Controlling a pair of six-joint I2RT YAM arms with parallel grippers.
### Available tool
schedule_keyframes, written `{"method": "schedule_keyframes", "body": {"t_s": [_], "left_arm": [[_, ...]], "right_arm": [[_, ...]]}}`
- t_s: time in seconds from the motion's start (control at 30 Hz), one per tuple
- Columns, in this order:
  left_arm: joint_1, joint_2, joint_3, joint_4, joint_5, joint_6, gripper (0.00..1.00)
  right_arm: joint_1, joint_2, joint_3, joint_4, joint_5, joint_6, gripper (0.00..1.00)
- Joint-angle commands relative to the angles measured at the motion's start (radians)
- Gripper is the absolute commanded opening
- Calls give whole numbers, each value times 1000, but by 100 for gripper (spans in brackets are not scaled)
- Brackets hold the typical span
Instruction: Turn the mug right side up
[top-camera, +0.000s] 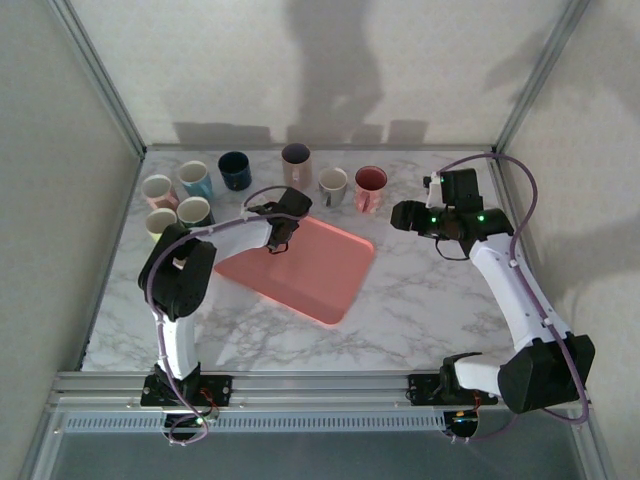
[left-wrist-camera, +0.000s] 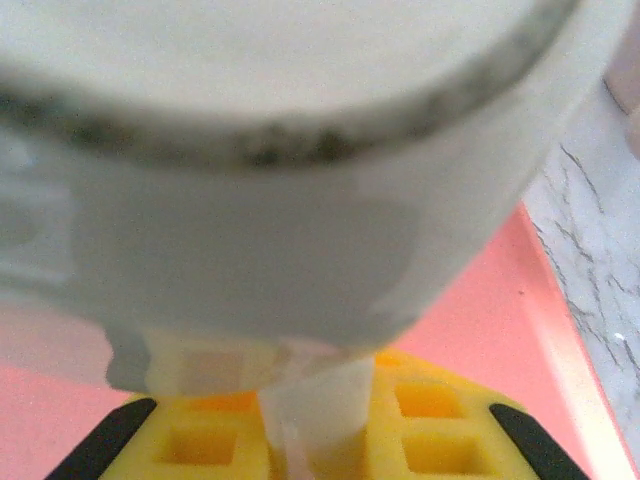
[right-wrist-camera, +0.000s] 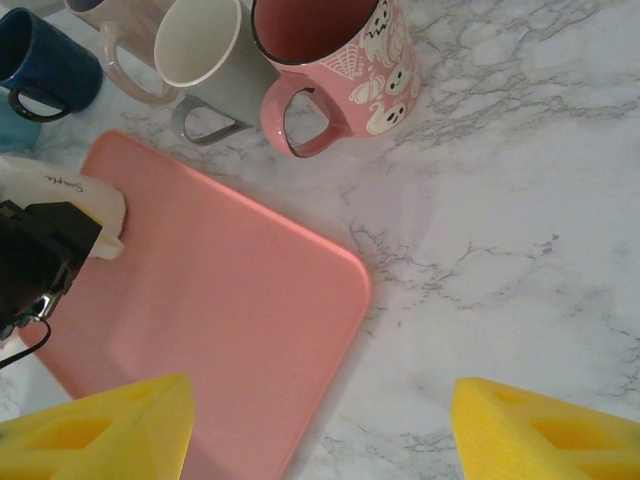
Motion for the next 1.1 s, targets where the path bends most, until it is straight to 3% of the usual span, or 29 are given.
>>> {"method": "schedule_keyframes", "body": {"t_s": [0.0, 0.6, 0.83, 1.07], "left_arm": [[-13, -114, 1, -21, -13, 33, 0], [-29, -520, -172, 173, 237, 132, 0], [-22, -630, -217, 301, 398, 211, 0], [-12, -673, -246, 463, 576, 240, 0]], "right_arm": [[-3, -36, -25, 1, -35, 8, 70], [-3, -109, -76, 52, -298, 130, 69], [-5, -107, -105, 186, -506, 254, 70], [-4, -104, -159, 385, -631, 437, 70]]}}
